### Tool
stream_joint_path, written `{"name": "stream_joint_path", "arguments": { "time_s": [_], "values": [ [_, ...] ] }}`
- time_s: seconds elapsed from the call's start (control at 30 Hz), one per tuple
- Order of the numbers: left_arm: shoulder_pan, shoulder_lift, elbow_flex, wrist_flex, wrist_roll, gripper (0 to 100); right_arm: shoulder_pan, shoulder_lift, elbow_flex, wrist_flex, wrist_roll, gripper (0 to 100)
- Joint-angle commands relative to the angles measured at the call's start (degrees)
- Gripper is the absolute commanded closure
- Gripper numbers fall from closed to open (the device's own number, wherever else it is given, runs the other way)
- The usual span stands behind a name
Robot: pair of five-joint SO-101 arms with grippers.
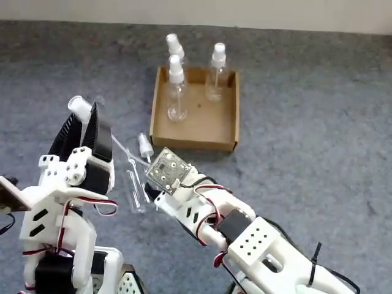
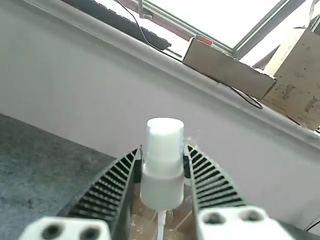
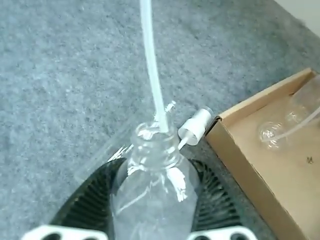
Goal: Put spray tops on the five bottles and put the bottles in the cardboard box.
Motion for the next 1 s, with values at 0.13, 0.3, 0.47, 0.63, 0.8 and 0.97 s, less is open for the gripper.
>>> {"name": "stream_joint_path", "arguments": {
  "time_s": [0.13,0.3,0.47,0.63,0.8,0.97],
  "values": [
    [-0.7,0.1,3.8,1.7,-0.3,100,-0.5,-1.4,-0.4,-1.5,-0.6,99.5],
    [4.3,0.1,7.3,1.7,-1.2,100,-0.5,-1.4,-0.5,-1.5,-0.7,99.5],
    [13.5,0.2,9.8,1.8,-8.3,100,0.0,-1.5,-0.7,-1.7,-5.2,99.5],
    [14.2,0.2,10.2,1.9,-9.6,100,2.9,-2.4,-0.7,-1.9,-7.2,99.5],
    [14.5,0.7,10.2,2.0,-9.6,100,3.6,-14.4,-0.6,-1.5,-7.2,99.5],
    [18.9,0.8,11.4,1.8,-9.6,100,3.6,-19.4,0.9,-0.1,-7.2,99.5]
  ]
}}
